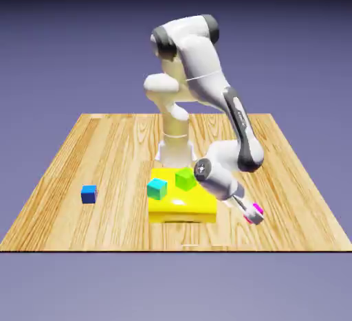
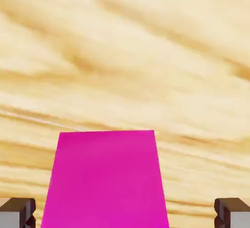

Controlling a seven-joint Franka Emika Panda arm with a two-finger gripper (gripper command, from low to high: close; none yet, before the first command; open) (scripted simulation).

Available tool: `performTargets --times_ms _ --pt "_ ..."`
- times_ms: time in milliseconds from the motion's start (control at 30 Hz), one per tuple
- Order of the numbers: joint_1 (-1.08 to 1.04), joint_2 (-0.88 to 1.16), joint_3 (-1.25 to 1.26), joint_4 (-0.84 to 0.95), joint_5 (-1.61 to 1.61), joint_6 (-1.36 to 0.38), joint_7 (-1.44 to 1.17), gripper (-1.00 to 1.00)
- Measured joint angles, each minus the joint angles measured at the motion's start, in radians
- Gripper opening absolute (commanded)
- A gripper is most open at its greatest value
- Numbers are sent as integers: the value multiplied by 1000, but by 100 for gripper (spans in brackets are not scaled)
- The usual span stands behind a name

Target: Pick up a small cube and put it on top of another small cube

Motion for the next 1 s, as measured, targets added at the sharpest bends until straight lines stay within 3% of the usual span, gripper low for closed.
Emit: performTargets --times_ms 167,200,267,933,1000 --pt "181 8 -157 25 114 -31 -74 0" --pt "185 8 -160 25 117 -31 -75 -100" --pt "185 8 -160 25 117 -31 -76 -100" --pt "-539 -24 466 -74 -338 92 218 -100" --pt "-509 -36 422 -26 -344 66 203 -100"
